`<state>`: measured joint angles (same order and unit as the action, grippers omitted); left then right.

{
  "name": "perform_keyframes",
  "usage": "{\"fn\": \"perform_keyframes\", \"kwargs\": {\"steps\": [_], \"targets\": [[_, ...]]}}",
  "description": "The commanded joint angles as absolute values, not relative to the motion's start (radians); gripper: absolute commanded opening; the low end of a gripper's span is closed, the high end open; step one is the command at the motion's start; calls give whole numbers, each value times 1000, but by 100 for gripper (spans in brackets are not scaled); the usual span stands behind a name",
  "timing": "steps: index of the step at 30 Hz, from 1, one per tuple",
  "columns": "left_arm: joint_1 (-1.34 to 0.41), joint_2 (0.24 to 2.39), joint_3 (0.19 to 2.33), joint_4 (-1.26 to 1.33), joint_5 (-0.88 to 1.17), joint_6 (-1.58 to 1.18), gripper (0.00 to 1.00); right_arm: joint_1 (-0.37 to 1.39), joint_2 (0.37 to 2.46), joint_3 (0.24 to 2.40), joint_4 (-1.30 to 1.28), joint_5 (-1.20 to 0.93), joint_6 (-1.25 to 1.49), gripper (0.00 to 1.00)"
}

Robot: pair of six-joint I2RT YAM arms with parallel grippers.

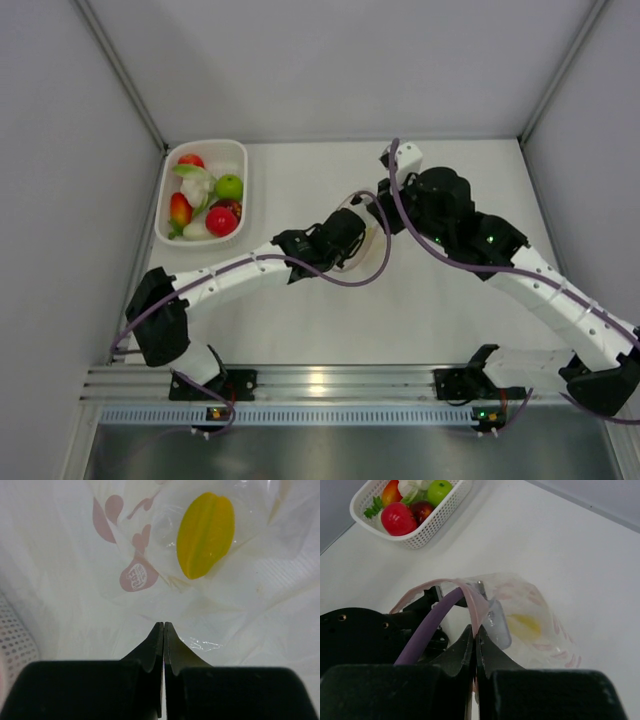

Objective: Open the zip-top bag and remove the fake food
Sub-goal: Pick up the fake fruit from the zipper food storage bag.

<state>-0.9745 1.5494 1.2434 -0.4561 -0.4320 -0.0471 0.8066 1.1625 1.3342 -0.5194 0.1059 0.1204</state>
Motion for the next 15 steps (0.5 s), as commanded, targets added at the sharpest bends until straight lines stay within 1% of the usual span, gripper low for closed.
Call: {"fn": "perform_keyframes", "kwargs": {"steps": [1,4,6,7,8,10,11,13,15], "targets": [[-962,1586,1324,-390,-367,-91,0,839,1115,1307,-506,-35,144,0],[-963,1606,1345,-388,-278,-78,0,839,1111,1295,-477,-67,138,0],[-965,1612,1358,-388,-261,-89,0,838,1115,1295,-476,-104,147,0],[-963,1612,1371,-387,-255,-95,8,838,1115,1295,-476,-124,156,0],[-965,1611,1376,-388,-232,-101,8,836,1115,1292,-471,-153,167,0],[-966,1600,1381,-388,-209,-106,9,835,1105,1272,-462,-143,208,0],[-968,1595,1379,-390,-196,-109,7,831,1100,1264,-462,-132,222,0],[-971,1568,1371,-393,-192,-113,0,827,1086,1235,-454,-124,253,0],[-974,1517,1336,-408,-181,-129,0,821,1072,1223,-459,-106,271,0]]}}
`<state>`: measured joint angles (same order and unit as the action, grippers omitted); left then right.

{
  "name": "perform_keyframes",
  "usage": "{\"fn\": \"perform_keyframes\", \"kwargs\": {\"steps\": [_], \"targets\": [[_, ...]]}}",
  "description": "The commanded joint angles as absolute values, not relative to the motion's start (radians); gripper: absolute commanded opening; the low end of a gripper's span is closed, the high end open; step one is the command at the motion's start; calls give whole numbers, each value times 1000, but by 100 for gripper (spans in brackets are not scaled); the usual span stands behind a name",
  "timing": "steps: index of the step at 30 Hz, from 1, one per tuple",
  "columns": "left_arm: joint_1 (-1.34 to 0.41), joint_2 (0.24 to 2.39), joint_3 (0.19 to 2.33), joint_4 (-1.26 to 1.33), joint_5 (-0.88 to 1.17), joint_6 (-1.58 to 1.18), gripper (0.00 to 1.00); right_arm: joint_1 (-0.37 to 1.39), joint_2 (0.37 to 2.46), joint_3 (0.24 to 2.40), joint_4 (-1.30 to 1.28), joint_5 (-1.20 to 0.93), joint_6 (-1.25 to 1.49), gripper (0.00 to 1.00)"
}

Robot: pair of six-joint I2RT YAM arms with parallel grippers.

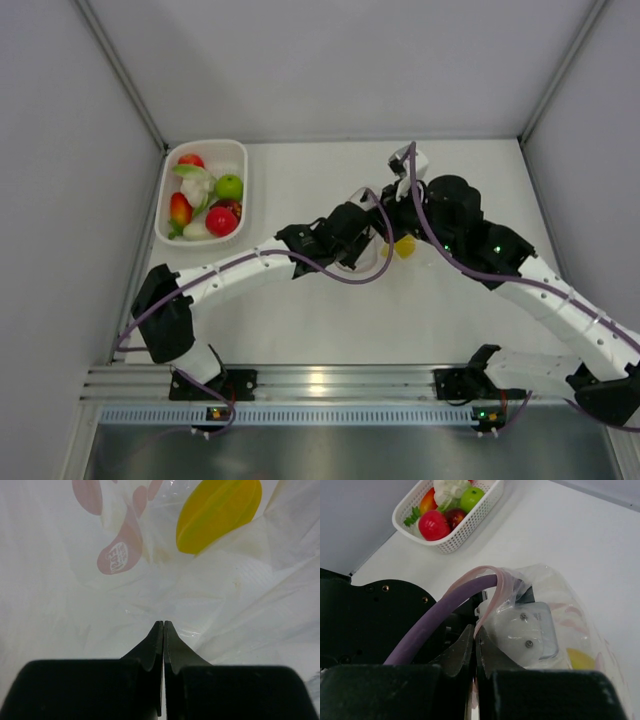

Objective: Open the zip-top bag and remove the fake food
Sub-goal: Pick up the fake fruit from the zipper food storage bag.

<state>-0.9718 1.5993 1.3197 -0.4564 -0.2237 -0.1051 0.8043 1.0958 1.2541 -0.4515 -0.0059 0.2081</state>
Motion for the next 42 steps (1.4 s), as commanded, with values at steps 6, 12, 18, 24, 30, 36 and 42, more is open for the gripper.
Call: {"fn": "perform_keyframes", "kwargs": {"steps": [6,12,18,24,30,36,42], "targets": [[-973,1411,1307,-563,-241,-202,0,821,1078,1201,-428,-120,299,0],[-968,1364,1316,-797,-330,-301,0,819,1098,1129,-396,-140,379,0],[-963,1419,1345,-891,-245,-321,0,819,1069,981,-344,-106,471,0],[-962,1618,1521,-859,-287,-313,13,810,1086,940,-411,-6,453,0],[-960,1784,1626,-752,-192,-301,39,773,1075,864,-410,-20,442,0],[-957,1864,1612,-601,-230,-321,40,733,1031,789,-403,-74,431,0],[-953,1894,1602,-595,-339,-426,42,729,989,744,-413,-133,407,0]]}}
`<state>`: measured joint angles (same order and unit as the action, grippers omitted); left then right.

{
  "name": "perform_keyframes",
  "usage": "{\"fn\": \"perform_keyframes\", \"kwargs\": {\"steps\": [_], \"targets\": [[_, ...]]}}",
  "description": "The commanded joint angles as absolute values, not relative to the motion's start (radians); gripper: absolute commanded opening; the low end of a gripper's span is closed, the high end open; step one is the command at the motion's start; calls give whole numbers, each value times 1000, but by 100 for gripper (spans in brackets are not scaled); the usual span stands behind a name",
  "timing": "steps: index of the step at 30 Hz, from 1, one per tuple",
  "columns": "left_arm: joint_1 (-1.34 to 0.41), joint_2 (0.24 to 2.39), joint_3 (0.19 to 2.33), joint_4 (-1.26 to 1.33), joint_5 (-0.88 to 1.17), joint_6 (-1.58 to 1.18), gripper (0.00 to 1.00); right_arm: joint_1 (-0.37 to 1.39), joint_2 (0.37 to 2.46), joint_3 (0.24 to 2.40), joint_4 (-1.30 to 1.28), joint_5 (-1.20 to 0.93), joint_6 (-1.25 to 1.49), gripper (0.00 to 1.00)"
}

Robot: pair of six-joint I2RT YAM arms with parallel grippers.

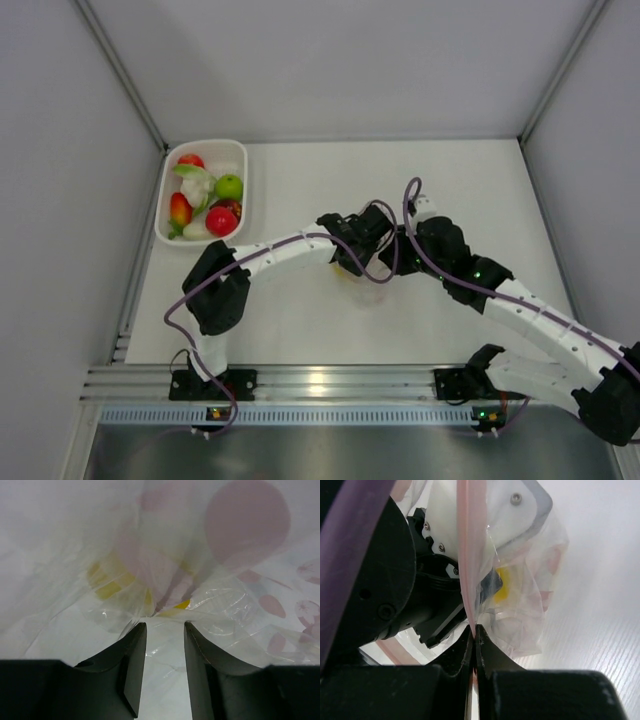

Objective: Open the zip-top bag and remove the fake food
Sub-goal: Pick up the fake fruit from the zipper food storage bag.

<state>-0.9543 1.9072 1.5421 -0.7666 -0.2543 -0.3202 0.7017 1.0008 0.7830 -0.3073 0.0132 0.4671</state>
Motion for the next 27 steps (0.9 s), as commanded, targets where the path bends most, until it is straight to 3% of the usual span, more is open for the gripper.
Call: {"fn": "perform_keyframes", "kwargs": {"steps": [1,13,22,27], "targets": [[-953,1887,1597,-594,-351,-457,42,730,979,735,-408,-153,408,0],[-948,1859,1588,-595,-460,-595,59,745,927,666,-385,-307,379,0],[-945,1827,1586,-595,-469,-730,59,752,900,627,-307,-423,387,0],[-945,1848,1600,-595,-488,-804,51,756,928,620,-267,-423,390,0]]}}
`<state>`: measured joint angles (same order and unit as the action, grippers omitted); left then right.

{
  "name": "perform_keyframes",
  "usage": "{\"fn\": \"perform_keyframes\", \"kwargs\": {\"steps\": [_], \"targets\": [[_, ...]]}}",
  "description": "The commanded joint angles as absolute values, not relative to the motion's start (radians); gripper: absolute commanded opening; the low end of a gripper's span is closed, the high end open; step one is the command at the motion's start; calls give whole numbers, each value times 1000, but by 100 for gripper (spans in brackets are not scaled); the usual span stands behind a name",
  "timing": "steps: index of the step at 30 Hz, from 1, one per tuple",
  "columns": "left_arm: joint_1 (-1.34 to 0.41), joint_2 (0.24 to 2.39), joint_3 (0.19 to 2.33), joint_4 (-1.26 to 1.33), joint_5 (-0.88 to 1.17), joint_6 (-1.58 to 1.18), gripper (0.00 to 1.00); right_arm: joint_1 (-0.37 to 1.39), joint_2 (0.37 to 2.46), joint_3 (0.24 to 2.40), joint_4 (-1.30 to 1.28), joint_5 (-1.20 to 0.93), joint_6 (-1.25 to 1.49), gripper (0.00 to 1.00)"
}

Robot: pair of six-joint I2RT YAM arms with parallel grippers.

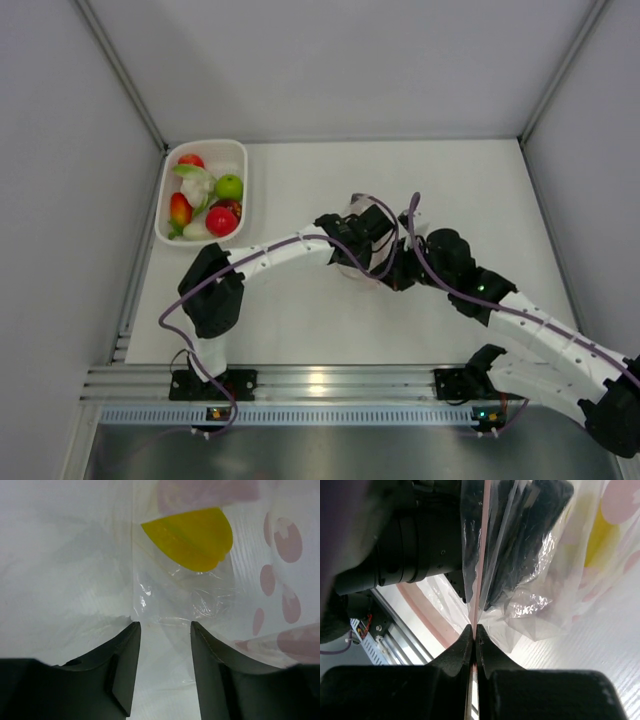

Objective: Open the zip-top bag and remove the fake food
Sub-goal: Pick up the fake fruit from the zipper food storage bag.

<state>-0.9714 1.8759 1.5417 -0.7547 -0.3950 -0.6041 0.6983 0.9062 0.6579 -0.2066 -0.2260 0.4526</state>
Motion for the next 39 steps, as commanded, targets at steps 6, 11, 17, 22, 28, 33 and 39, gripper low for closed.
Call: {"fn": "perform_keyframes", "kwargs": {"steps": [6,11,17,22,28,33,39], "targets": [[-946,1887,1589,-598,-420,-758,5,756,849,627,-352,-130,430,0],[-946,1856,1574,-598,-368,-692,0,755,804,683,-439,43,425,0],[-948,1825,1566,-598,-321,-631,0,755,795,750,-429,60,400,23],[-948,1815,1571,-598,-311,-597,0,755,862,948,-486,141,296,40],[-948,1813,1575,-598,-284,-586,0,749,957,1104,-491,160,218,57],[-948,1815,1575,-597,-253,-586,0,733,1045,1173,-466,204,166,55],[-946,1801,1571,-597,-245,-581,0,666,1123,1224,-451,164,123,48]]}}
